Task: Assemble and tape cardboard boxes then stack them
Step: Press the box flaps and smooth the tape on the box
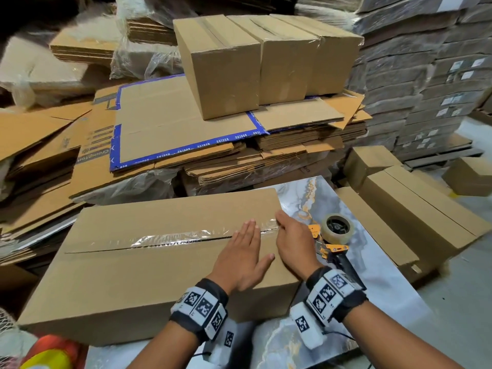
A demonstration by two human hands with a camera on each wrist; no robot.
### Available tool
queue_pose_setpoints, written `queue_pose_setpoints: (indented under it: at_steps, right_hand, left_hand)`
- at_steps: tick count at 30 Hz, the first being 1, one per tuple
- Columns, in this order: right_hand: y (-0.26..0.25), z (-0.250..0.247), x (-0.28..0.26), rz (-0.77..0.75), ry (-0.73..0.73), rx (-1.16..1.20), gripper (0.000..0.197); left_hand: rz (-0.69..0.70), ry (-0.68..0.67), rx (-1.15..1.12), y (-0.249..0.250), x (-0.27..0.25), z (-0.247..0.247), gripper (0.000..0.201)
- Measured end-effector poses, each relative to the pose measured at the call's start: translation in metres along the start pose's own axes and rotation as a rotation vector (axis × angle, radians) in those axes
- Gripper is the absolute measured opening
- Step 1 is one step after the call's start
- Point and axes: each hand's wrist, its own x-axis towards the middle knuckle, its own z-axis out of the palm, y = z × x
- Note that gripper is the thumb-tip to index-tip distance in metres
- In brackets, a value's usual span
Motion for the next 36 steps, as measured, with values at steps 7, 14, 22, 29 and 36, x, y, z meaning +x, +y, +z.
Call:
queue_pose_setpoints:
  at_steps: [7, 14, 22, 29, 36]
  right_hand:
    - [0.011, 0.010, -0.014, -0.233, -0.094, -0.304, 0.054]
    - [0.007, 0.014, -0.009, -0.371, -0.203, -0.354, 0.071]
    - [0.012, 0.015, -0.009, -0.442, -0.108, -0.453, 0.045]
    - [0.034, -0.012, 0.014, -0.449, -0.272, -0.413, 0.055]
    - [0.034, -0.011, 0.016, -0.439, -0.326, -0.410, 0.064]
  left_hand:
    - [-0.218, 0.025, 0.010, -0.043, -0.027, 0.004, 0.084]
    - [-0.009, -0.001, 0.033, -0.026, -0.016, 0.008, 0.094]
    - [-0.286, 0.029, 0.016, -0.043, -0.026, 0.004, 0.092]
    - [-0.266, -0.020, -0.009, -0.001, -0.014, 0.005, 0.090]
    - [-0.184, -0.035, -0.018, 0.009, -0.006, 0.004, 0.083]
